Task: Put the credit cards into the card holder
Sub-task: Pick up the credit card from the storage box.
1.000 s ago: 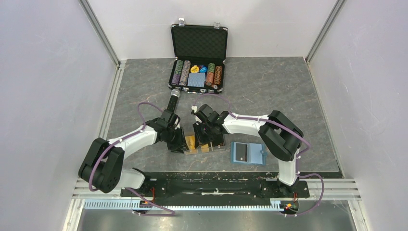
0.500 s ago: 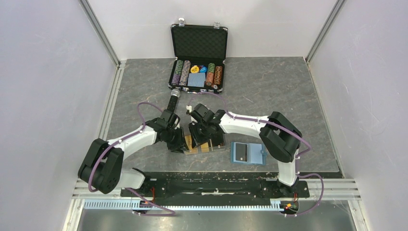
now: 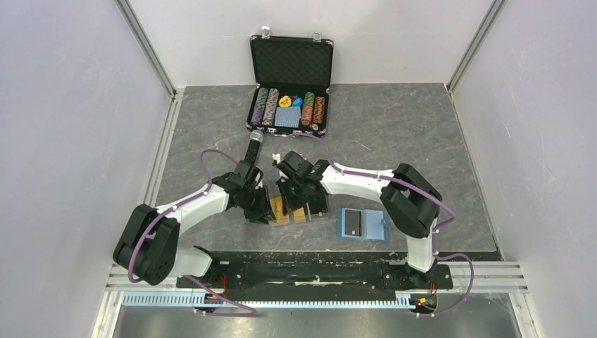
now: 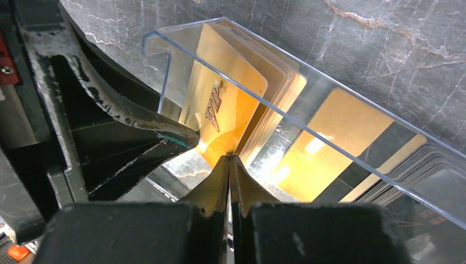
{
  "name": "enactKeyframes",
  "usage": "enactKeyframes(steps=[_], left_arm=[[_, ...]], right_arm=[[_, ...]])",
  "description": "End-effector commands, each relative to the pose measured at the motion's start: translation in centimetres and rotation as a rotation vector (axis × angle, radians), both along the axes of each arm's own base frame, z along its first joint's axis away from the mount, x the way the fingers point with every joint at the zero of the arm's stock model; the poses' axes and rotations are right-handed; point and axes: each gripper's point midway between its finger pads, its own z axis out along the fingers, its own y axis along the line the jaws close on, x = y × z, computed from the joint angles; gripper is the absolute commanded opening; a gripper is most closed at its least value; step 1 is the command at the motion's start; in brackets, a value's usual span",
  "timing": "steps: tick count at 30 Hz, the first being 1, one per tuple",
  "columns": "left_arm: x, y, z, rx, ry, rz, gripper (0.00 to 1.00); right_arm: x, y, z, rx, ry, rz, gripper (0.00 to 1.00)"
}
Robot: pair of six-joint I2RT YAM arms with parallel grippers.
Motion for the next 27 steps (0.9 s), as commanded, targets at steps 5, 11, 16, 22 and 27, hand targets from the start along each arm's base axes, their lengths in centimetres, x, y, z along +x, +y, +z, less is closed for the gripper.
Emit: enactKeyframes(steps=[5, 11, 16, 22, 27], left_arm=[[0.3, -0.1, 0.2, 0.007, -0.042, -0.037, 0.36], [0.4, -0.1, 0.4, 0.009, -0.044, -0.037, 0.36], [0.5, -0.1, 0.5, 0.012, -0.047, -0.04, 0.36], [0.4, 0.0, 0.5, 0.013, -0.045, -0.041, 0.36], [0.4, 0.0, 0.5, 0.015, -0.044, -0.041, 0.36]], right_arm=[[0.3, 4.1, 5.5, 0.331, -0.02, -0.031, 0.0], [0.2, 3.8, 6.0, 0.408, 0.004, -0.061, 0.0], [0.0, 3.6, 6.0, 0.454, 0.028, -0.072, 0.01], [-0.4, 3.4, 5.3, 0.473, 0.057, -0.073, 0.07], [-0.5, 2.8, 3.8, 0.444, 0.073, -0.085, 0.19]])
